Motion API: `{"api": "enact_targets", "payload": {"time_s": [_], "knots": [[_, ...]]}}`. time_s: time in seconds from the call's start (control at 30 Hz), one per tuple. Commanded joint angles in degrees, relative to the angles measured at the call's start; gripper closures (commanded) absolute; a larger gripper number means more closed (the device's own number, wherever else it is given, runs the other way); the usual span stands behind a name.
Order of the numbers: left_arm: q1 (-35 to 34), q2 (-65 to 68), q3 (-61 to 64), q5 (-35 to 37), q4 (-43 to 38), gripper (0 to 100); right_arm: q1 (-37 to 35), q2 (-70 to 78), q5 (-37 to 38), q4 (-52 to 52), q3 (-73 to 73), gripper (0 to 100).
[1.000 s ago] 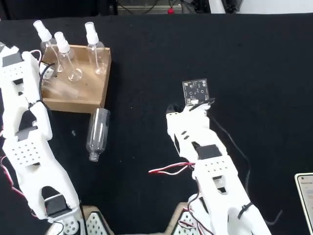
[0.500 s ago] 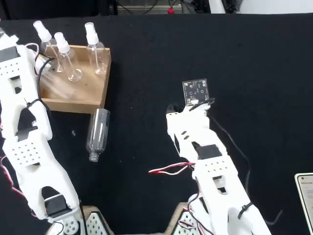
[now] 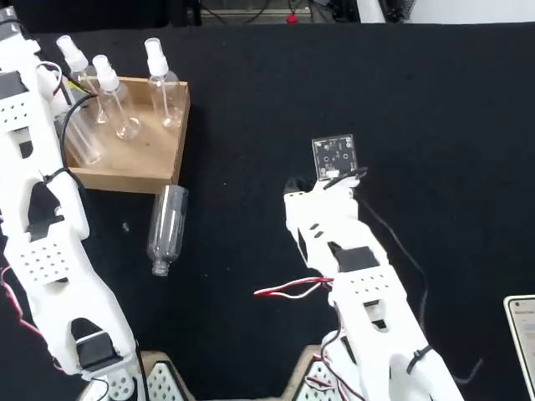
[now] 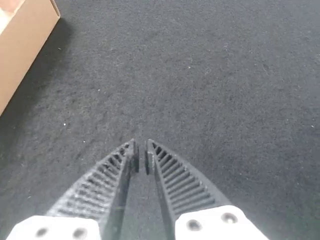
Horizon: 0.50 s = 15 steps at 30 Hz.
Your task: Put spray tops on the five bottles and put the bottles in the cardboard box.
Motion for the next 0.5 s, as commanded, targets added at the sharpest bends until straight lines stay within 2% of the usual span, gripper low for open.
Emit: {"api": "enact_targets", "payload": {"time_s": [0.0,0.47], "knots": [[-1.19,-4.31,-2.33,-2.2,-0.97,82,1.05,-0.13,-0.18,-1.14,-0.4,96.7],[-1.98,-4.84,-2.86,-2.2,-5.8,87,1.05,-0.04,-0.18,-1.32,-0.4,96.7]]}}
